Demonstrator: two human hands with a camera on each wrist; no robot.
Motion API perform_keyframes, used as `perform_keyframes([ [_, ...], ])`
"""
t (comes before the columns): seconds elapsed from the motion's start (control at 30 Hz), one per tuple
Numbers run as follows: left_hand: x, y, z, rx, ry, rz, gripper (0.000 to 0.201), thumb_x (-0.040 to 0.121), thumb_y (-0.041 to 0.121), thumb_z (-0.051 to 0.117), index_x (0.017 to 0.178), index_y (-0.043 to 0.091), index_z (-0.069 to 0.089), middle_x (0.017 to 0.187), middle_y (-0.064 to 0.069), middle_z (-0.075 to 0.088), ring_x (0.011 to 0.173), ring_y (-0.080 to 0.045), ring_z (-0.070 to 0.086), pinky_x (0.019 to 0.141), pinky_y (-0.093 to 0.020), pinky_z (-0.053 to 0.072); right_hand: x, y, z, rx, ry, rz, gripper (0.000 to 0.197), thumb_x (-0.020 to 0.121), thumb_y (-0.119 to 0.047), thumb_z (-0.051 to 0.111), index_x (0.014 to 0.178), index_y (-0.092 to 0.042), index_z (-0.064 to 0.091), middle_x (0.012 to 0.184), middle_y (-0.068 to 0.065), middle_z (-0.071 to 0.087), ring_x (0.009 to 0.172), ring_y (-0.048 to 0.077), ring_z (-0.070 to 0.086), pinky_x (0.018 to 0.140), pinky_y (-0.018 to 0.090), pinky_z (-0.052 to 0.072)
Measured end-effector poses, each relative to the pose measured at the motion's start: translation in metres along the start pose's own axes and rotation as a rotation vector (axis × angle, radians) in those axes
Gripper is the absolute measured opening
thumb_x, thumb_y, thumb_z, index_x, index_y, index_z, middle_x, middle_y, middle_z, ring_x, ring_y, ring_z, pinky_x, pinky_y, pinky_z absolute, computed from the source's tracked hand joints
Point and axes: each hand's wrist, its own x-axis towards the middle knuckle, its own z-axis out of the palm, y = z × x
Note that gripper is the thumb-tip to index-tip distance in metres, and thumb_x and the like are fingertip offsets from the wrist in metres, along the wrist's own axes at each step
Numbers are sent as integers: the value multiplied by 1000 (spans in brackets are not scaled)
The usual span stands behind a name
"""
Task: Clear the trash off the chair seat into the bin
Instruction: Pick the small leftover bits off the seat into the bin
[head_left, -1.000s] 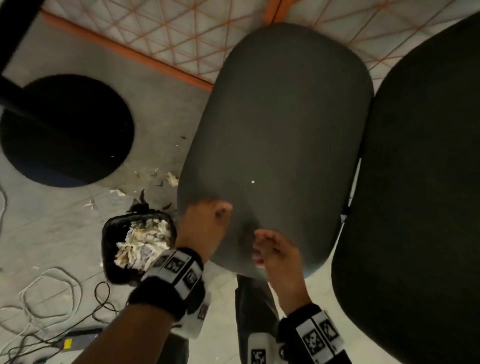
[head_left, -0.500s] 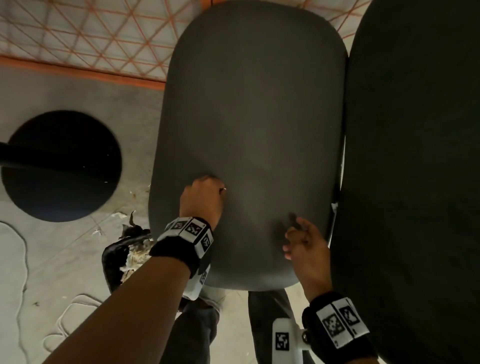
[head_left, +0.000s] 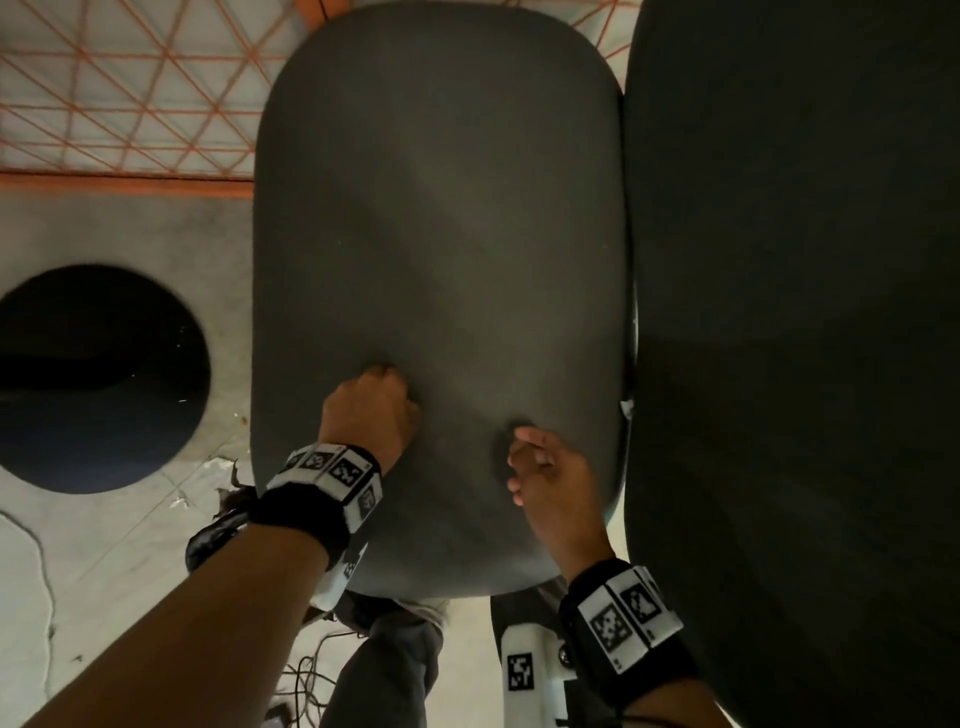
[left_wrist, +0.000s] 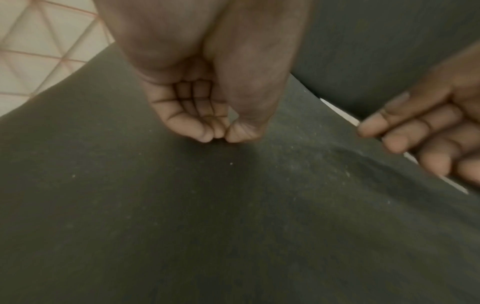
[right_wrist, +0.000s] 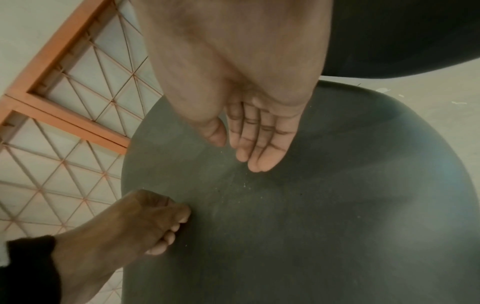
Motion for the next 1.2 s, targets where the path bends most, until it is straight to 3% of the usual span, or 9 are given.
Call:
perform_keyframes([
  [0.1, -6, 16, -3, -138, -33, 33, 21, 83, 28, 61, 74, 10, 55, 80, -12, 63, 82, -39, 63, 69, -37, 45, 1, 0, -14, -40, 121, 9, 30, 89, -35, 52, 119, -36, 54, 98, -4, 69, 100, 24, 66, 94, 48, 52],
  [0.27, -8, 72, 5, -299, -77, 105, 22, 73, 33, 63, 77, 11, 62, 80, -13, 71, 85, -37, 66, 78, -42, 54, 6, -5, -42, -309, 384, -107, 57, 93, -29, 47, 146, -22, 28, 97, 12, 71, 98, 34, 66, 88, 45, 52],
  [0.33, -7, 86, 11, -344, -82, 138, 21, 70, 32, 63, 75, 12, 62, 77, -12, 71, 82, -37, 67, 77, -44, 55, 10, -9, -42, -475, 369, -66, 62, 95, -30, 42, 150, -21, 14, 105, 21, 68, 101, 42, 63, 86, 46, 49],
  [0.43, -12, 96, 19, -367, -121, 172, 17, 72, 28, 65, 75, 13, 60, 75, -10, 70, 79, -35, 66, 75, -44, 56, 14, -17, -38, -604, 320, 1, 66, 95, -27, 40, 151, -17, 7, 118, 24, 62, 107, 44, 59, 86, 46, 46],
  [0.53, -23, 92, 22, -367, -117, 177, 15, 73, 26, 68, 77, 13, 61, 74, -9, 70, 78, -35, 66, 73, -42, 55, 19, -27, -44, -736, 275, 15, 63, 93, -21, 41, 149, -11, 13, 124, 24, 59, 112, 44, 57, 89, 45, 46],
  [0.7, -47, 67, 27, -425, -169, 157, 13, 76, 24, 68, 78, 15, 59, 71, -2, 68, 70, -24, 65, 70, -42, 56, 34, -58, -58, -1047, 140, -5, 48, 86, -20, 55, 130, -3, 42, 130, 22, 54, 120, 43, 53, 93, 44, 47],
  [0.9, -85, 35, 34, -526, -167, 108, 13, 79, 25, 69, 77, 20, 57, 71, 5, 65, 68, -14, 64, 68, -37, 57, 48, -68, -54, -1527, 2, -62, 31, 86, -12, 55, 115, -5, 61, 126, 15, 60, 117, 37, 57, 90, 42, 50],
  [1.0, -103, 18, 38, -535, -143, 119, 16, 81, 24, 70, 76, 18, 55, 69, 6, 62, 65, -9, 61, 62, -27, 53, 49, -67, -48, -1687, -32, -106, 24, 87, -9, 51, 107, -6, 65, 119, 13, 65, 113, 34, 61, 87, 41, 51],
  [1.2, -124, -8, 46, -577, -124, 85, 19, 80, 25, 71, 73, 23, 53, 67, 7, 61, 62, -5, 60, 58, -19, 44, 56, -65, -43, -1839, -35, -224, 21, 91, -10, 47, 100, -8, 65, 111, 12, 68, 104, 32, 65, 82, 38, 53],
])
